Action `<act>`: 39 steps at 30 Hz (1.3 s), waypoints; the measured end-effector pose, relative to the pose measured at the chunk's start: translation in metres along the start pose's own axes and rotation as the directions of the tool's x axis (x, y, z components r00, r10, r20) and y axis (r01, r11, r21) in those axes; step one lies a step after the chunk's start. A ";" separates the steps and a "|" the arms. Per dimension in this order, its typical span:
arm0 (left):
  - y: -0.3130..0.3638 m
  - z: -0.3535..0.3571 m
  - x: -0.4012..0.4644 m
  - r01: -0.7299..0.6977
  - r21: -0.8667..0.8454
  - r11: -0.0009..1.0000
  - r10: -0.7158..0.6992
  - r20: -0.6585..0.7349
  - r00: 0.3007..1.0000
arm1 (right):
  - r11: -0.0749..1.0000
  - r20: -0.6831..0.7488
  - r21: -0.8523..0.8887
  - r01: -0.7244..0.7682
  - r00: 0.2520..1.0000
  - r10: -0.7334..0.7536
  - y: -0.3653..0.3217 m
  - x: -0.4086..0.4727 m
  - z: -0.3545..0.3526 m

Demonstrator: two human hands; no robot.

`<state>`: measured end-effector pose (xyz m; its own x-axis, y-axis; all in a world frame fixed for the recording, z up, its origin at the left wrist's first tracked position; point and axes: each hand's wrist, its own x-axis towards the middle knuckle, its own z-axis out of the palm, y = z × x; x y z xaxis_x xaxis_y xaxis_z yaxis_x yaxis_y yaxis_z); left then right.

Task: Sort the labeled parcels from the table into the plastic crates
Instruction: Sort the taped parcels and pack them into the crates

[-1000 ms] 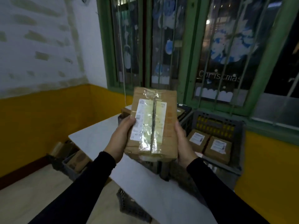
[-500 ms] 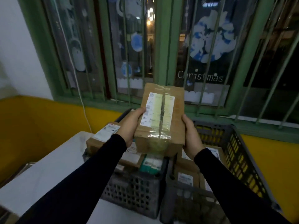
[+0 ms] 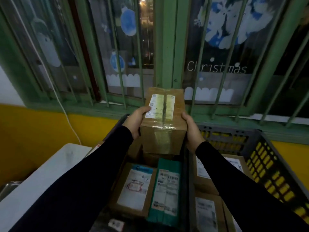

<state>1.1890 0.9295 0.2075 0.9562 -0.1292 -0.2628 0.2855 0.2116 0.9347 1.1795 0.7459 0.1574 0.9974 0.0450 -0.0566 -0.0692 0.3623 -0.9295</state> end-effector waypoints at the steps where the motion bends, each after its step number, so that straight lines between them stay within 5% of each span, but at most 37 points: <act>1: -0.002 0.000 0.010 0.020 -0.001 1.000 -0.020 0.011 1.000 | 1.000 -0.016 0.018 0.001 1.000 -0.001 0.002 0.004 -0.002; 16: -0.028 -0.003 0.083 0.181 -0.051 0.982 -0.179 0.044 0.983 | 0.994 -0.218 -0.032 -0.102 0.972 0.093 0.029 0.050 -0.032; 34: -0.029 0.002 0.056 0.141 0.114 0.983 -0.145 0.024 0.989 | 0.988 -0.254 -0.032 -0.151 0.957 0.138 0.028 0.017 -0.031; 39: -0.013 0.000 0.038 0.020 0.189 0.982 -0.014 -0.032 0.999 | 0.991 -0.363 -0.048 -0.127 0.926 0.101 0.014 0.004 -0.035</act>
<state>1.2219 0.9218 0.1853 0.9536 -0.1009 -0.2838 0.2873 0.0222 0.9576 1.1835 0.7182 0.1312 0.9244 -0.2600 -0.2791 -0.1944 0.3084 -0.9312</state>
